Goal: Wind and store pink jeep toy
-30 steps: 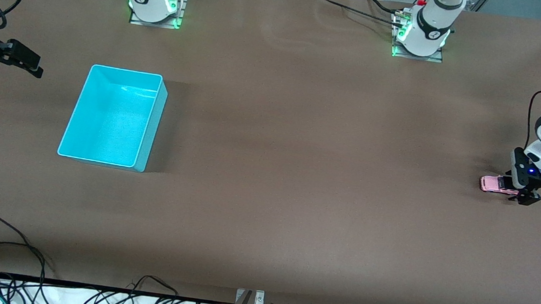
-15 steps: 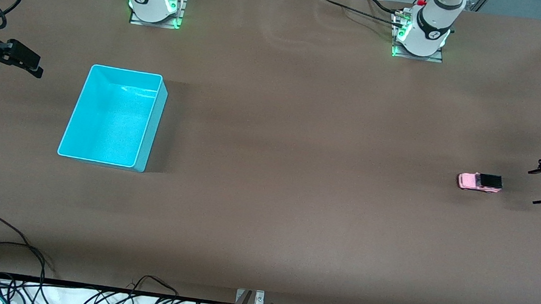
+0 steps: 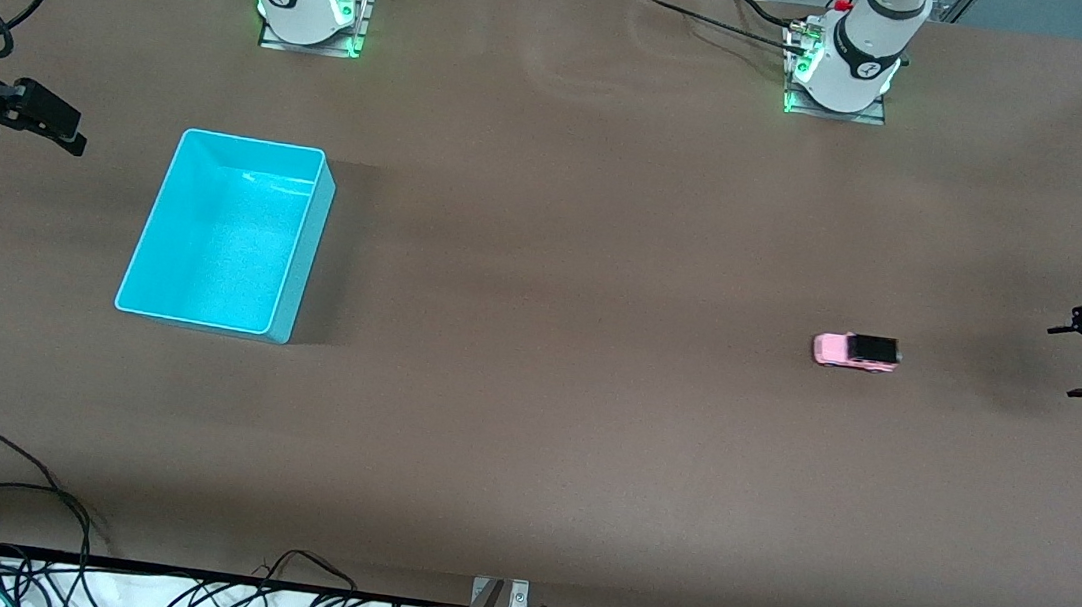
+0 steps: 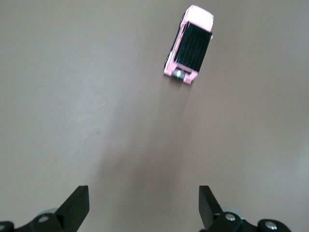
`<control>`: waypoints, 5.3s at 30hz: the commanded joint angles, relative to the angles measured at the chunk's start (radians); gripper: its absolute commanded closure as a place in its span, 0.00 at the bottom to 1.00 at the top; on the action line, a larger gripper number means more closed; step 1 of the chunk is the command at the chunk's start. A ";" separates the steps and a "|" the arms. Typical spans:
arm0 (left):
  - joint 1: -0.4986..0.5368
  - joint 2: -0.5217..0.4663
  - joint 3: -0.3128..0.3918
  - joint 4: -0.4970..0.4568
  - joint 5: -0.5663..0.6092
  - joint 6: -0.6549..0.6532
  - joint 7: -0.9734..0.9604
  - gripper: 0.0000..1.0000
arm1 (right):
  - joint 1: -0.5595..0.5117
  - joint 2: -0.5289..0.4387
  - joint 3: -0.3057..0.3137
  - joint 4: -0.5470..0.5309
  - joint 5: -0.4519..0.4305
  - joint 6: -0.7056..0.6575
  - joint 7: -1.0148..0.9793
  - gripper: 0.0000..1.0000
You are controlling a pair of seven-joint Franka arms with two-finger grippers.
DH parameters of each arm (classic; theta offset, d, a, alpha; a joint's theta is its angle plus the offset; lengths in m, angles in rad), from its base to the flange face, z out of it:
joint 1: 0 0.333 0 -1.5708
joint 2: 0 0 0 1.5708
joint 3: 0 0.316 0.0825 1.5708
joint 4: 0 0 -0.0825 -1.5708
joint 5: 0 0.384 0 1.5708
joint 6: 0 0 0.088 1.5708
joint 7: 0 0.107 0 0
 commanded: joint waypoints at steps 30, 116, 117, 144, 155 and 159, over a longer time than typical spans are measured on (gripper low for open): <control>-0.292 -0.156 -0.155 0.222 0.063 -0.460 -1.075 0.00 | 0.004 0.038 0.002 0.022 0.012 -0.002 -0.012 0.00; -0.604 -0.521 0.165 -0.114 0.051 -0.146 -1.217 0.00 | 0.254 0.463 0.094 -0.433 0.117 0.807 -1.344 0.59; -0.604 -0.521 0.165 -0.114 0.051 -0.146 -1.217 0.00 | 0.252 0.463 0.094 -0.432 0.117 0.806 -1.344 0.67; -0.604 -0.518 0.165 -0.111 0.051 -0.146 -1.209 0.00 | 0.242 0.377 0.083 -0.156 0.120 0.441 -1.285 0.83; -0.605 -0.518 0.164 -0.111 0.051 -0.146 -1.214 0.00 | 0.235 0.262 -0.041 -0.119 0.122 0.168 -1.307 0.83; -0.605 -0.519 0.164 -0.111 0.051 -0.146 -1.214 0.00 | 0.235 0.230 -0.080 -0.133 0.120 0.084 -1.308 0.83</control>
